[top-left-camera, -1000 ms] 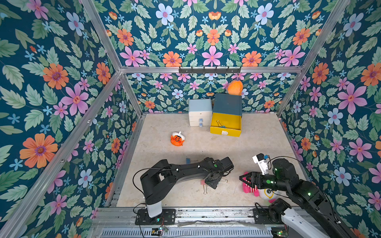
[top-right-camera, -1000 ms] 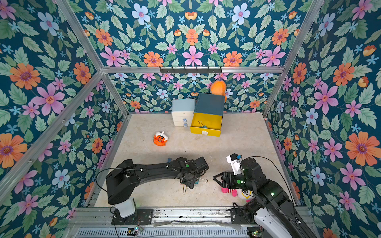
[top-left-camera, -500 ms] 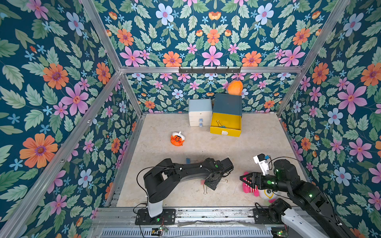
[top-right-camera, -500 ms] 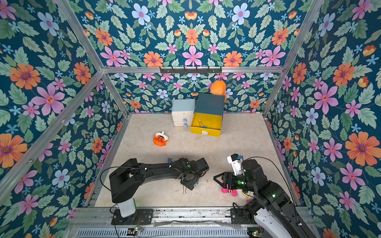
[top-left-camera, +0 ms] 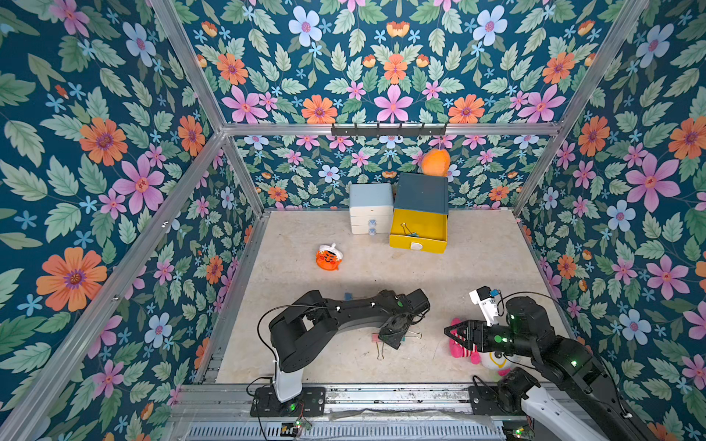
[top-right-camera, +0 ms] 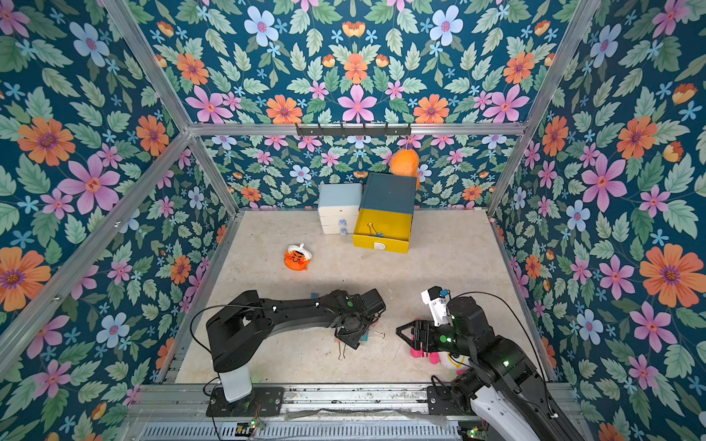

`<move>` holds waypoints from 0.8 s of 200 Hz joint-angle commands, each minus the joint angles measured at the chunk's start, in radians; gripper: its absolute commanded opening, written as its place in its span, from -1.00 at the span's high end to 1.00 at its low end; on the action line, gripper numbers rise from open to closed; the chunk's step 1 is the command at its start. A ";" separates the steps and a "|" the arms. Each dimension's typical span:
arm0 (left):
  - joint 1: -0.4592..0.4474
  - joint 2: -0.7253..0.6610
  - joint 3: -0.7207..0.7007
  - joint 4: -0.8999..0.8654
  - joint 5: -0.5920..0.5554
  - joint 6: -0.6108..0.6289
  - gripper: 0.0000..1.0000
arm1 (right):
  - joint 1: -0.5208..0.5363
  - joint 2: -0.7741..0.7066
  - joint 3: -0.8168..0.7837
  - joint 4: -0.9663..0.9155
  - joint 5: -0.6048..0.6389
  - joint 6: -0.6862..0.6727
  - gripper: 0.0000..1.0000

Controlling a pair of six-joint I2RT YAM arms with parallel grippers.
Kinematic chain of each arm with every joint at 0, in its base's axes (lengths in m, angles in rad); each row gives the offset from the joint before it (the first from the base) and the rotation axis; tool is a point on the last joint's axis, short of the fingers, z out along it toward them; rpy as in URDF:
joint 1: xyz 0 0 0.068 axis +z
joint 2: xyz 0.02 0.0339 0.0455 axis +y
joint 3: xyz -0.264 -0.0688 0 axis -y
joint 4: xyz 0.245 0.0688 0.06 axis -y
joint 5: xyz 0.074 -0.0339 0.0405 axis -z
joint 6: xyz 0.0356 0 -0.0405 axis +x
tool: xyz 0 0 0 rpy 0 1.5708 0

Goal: Put the binder clips in the drawer according to color
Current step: Adjust the binder clip at the center of the board.

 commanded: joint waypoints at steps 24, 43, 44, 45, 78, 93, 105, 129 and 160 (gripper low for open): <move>-0.003 0.016 -0.005 0.028 0.032 -0.126 -0.33 | 0.000 -0.001 -0.002 0.008 0.009 -0.002 -0.32; -0.004 0.017 -0.005 0.032 0.034 -0.128 -0.31 | 0.001 -0.003 -0.002 0.008 0.010 0.001 -0.31; -0.004 0.017 -0.005 0.032 0.034 -0.128 -0.31 | 0.001 -0.003 -0.002 0.008 0.010 0.001 -0.31; -0.004 0.018 -0.005 0.032 0.035 -0.128 -0.31 | 0.001 -0.003 -0.002 0.008 0.010 0.001 -0.31; -0.005 0.029 -0.007 0.045 0.045 -0.128 -0.28 | 0.000 -0.006 0.001 0.003 0.013 0.002 -0.31; -0.007 0.032 -0.008 0.051 0.046 -0.128 -0.22 | 0.000 -0.010 0.001 0.002 0.016 0.003 -0.31; -0.007 0.029 -0.013 0.058 0.043 -0.132 -0.19 | 0.000 -0.012 0.000 0.002 0.016 0.004 -0.31; -0.007 0.028 -0.010 0.063 0.042 -0.130 -0.19 | 0.000 -0.015 0.000 0.001 0.018 0.006 -0.32; -0.014 0.032 0.000 0.063 0.061 -0.118 -0.35 | 0.000 -0.015 0.003 -0.003 0.021 0.006 -0.31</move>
